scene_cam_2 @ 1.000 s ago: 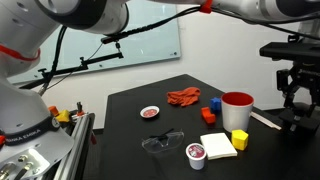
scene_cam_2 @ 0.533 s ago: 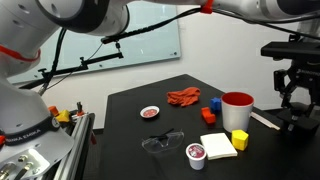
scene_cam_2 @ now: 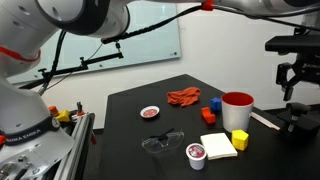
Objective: Move the black clamp to the left then rotate the top of the clamp.
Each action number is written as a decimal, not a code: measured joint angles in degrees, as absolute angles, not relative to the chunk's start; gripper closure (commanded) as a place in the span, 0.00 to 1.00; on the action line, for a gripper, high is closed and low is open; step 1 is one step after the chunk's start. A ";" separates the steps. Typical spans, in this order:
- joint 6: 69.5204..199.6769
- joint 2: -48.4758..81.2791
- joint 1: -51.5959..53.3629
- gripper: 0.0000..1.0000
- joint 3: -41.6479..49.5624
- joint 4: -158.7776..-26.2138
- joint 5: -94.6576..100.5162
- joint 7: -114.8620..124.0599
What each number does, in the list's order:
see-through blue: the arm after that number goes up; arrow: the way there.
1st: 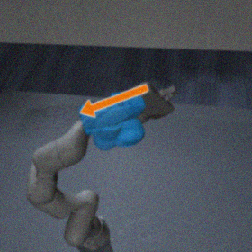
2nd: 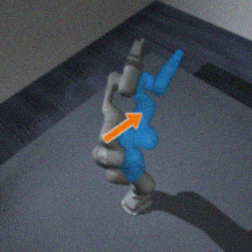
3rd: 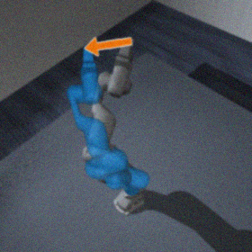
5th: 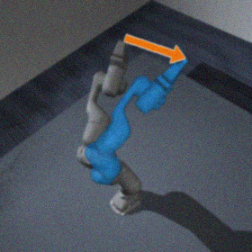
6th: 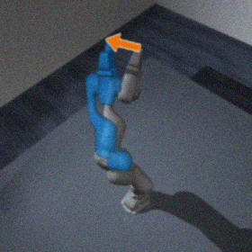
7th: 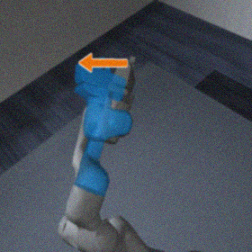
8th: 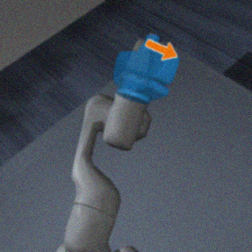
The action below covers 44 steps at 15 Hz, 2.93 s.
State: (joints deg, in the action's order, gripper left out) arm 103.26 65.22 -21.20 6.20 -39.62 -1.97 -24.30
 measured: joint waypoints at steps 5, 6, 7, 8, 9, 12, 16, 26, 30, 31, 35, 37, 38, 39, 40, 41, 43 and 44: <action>105.01 64.27 -21.20 0.00 7.64 -37.99 -1.97 -16.03; 105.31 64.29 -21.13 0.00 7.96 -38.05 -1.97 -14.28; 105.55 64.35 -21.11 0.00 8.11 -38.23 -1.97 -12.54; 105.73 64.51 -21.08 0.00 8.15 -38.36 -1.97 -11.05; 105.80 64.71 -21.05 0.00 8.15 -38.43 -1.97 -9.82; 105.89 65.34 -20.87 0.00 8.15 -38.48 -1.98 -7.02; 106.09 65.91 -20.53 0.00 8.12 -38.56 -1.98 -5.36; 110.87 66.92 -20.05 0.00 7.17 -40.27 -2.96 -0.97; 111.82 66.92 -19.99 0.00 6.91 -40.73 -3.05 1.49; 111.82 66.90 -19.99 0.00 6.91 -40.86 -3.05 2.11; 111.82 66.80 -20.00 0.00 6.98 -41.62 -3.05 3.84; 111.78 66.76 -20.00 0.00 7.01 -41.78 -3.05 5.09; 111.72 66.70 -20.00 0.00 7.01 -41.89 -3.05 5.62; 111.69 66.56 -20.00 0.00 7.02 -42.08 -3.05 6.09; 111.67 66.40 -19.99 0.00 7.01 -42.28 -3.05 6.53; 111.67 66.17 -19.99 0.00 7.02 -42.59 -3.05 6.88; 111.61 65.65 -19.97 0.00 7.01 -43.23 -3.05 7.30; 111.54 65.41 -19.95 0.00 7.01 -43.54 -3.05 7.40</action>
State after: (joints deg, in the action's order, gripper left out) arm 111.54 65.41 -19.95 7.01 -43.54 -3.05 7.40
